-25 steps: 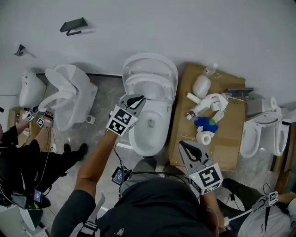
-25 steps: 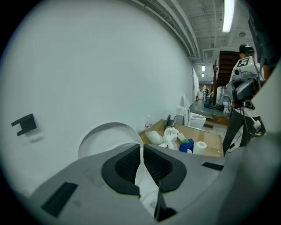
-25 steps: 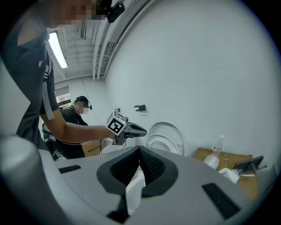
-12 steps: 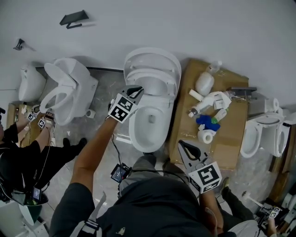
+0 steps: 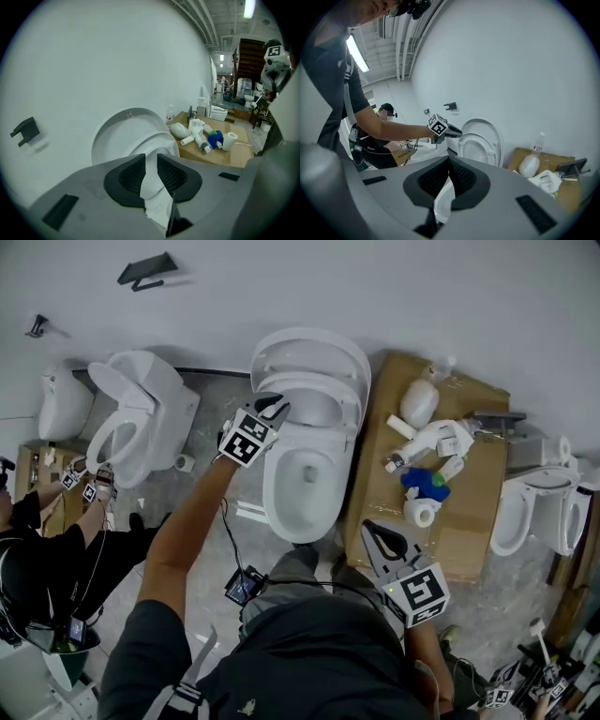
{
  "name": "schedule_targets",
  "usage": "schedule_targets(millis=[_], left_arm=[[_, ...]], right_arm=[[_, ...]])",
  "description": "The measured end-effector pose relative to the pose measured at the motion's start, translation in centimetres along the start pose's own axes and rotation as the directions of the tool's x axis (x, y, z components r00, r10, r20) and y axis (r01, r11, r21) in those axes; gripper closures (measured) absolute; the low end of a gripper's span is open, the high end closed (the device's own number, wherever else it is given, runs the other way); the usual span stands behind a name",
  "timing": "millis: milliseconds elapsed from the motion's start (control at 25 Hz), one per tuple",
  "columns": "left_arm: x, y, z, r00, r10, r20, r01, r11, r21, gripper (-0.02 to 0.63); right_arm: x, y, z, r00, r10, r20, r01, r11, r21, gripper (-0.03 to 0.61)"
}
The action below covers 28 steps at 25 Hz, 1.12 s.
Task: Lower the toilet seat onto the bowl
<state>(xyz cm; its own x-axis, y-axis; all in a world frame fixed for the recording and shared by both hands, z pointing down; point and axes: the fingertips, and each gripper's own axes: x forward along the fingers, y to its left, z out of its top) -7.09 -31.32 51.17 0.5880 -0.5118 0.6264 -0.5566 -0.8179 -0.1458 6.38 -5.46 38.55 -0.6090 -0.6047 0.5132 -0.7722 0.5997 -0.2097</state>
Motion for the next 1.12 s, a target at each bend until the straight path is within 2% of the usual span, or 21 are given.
schedule_targets(millis=[320, 560, 640, 880, 1120], left_arm=[[1.4, 2.5, 0.6, 0.999, 0.044, 0.016, -0.044, 0.998, -0.040, 0.555], [2.8, 4.0, 0.4, 0.998, 0.051, 0.037, -0.045, 0.986, -0.160, 0.555], [3.1, 4.1, 0.4, 0.998, 0.051, 0.041, -0.043, 0.984, -0.176, 0.555], [4.5, 3.5, 0.6, 0.999, 0.044, 0.028, -0.040, 0.989, -0.140, 0.555], [5.2, 3.6, -0.4, 0.997, 0.071, -0.033, -0.073, 0.996, -0.047, 0.555]], right_arm=[[-0.1, -0.2, -0.4, 1.000, -0.005, -0.012, 0.005, 1.000, 0.011, 0.571], [-0.5, -0.5, -1.4, 0.999, -0.022, -0.030, 0.022, 0.999, 0.024, 0.571], [-0.6, -0.5, -1.6, 0.999, -0.025, -0.032, 0.026, 0.999, 0.025, 0.571], [-1.0, -0.4, -2.5, 0.999, -0.030, -0.044, 0.031, 0.999, 0.031, 0.571], [-1.3, -0.4, -3.6, 0.998, -0.036, -0.052, 0.038, 0.999, 0.038, 0.571]])
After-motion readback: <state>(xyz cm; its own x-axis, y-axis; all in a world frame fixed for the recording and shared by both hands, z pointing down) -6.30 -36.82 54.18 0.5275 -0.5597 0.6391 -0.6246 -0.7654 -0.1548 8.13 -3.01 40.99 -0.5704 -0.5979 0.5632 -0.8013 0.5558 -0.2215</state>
